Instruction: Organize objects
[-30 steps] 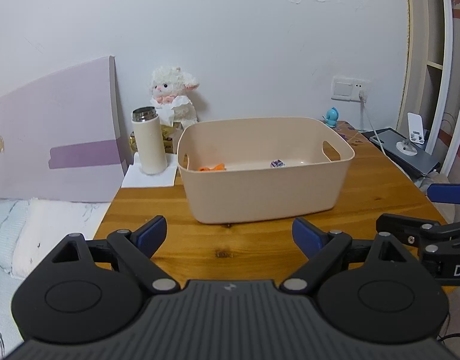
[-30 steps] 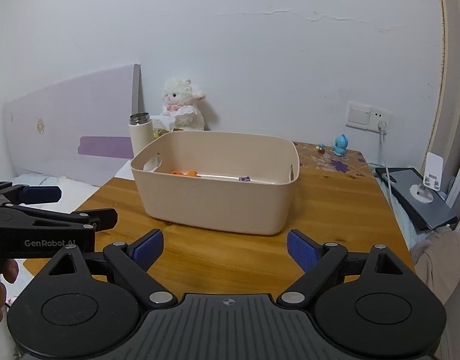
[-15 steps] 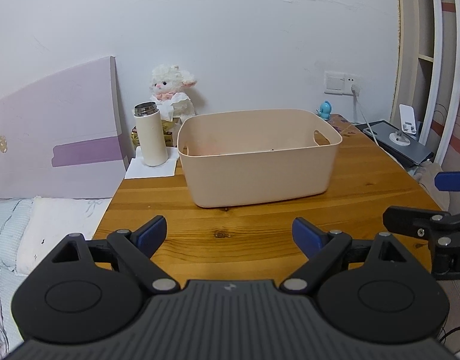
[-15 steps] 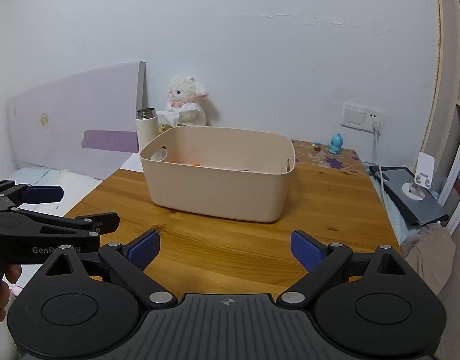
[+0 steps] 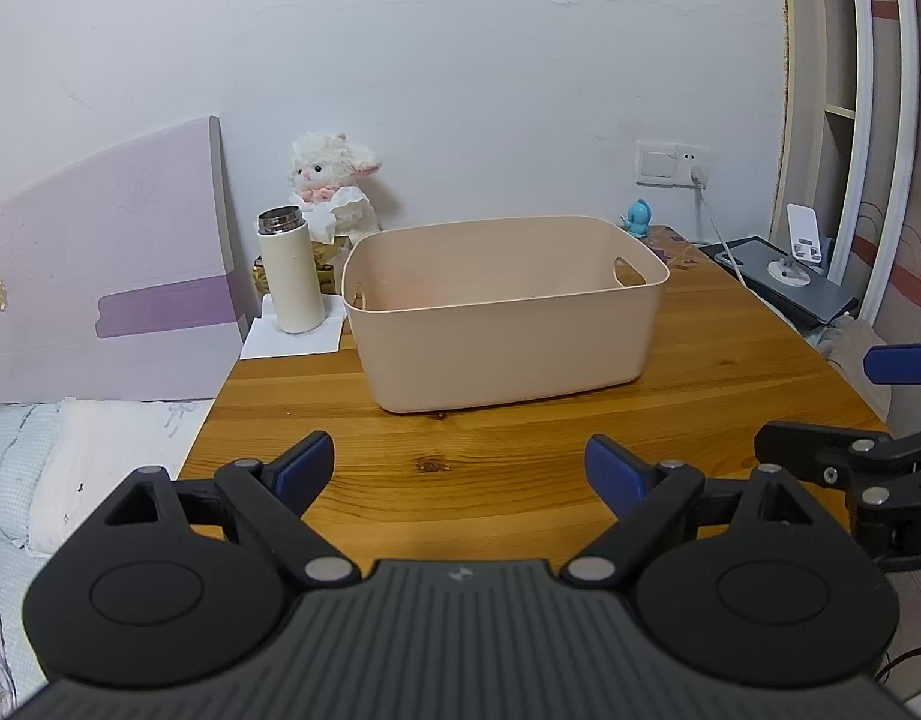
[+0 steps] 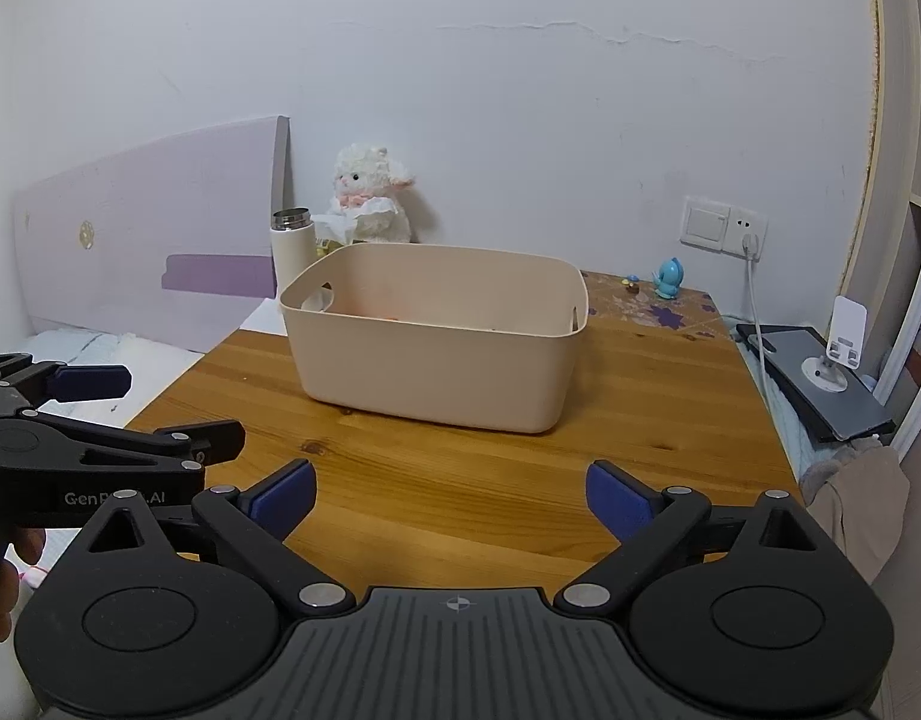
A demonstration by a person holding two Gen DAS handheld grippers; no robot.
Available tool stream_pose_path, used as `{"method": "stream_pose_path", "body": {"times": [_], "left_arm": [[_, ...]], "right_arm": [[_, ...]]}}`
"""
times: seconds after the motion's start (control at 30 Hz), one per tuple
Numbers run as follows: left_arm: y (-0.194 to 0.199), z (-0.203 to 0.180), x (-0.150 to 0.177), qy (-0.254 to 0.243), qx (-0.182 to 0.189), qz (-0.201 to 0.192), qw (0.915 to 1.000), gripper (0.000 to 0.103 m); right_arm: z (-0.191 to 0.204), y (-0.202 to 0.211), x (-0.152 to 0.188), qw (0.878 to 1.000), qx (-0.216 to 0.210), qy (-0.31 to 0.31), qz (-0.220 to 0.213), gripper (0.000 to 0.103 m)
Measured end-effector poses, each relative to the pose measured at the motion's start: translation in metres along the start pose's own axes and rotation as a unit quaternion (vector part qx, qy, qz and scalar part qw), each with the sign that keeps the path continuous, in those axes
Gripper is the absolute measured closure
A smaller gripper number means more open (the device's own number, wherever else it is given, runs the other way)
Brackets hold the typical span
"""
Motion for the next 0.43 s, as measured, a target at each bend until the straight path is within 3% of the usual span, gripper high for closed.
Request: {"method": "stream_pose_path", "body": {"times": [0.43], "left_arm": [[-0.0032, 0.0025, -0.0009, -0.001, 0.002, 0.002, 1.0000, 0.012]], "right_arm": [[-0.0016, -0.0039, -0.0009, 1.000, 0.000, -0.004, 0.006, 0.004]]}}
Point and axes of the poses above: each gripper's, at about its wrist camera, not at the fingertips, and y roughly against the way its jaws point, z to its left, x to its underside, the point moved 1 cm from there along -y, roughly the way its jaws point, and after that the axes turned 13 degrees about z, right-handed, at the moved point
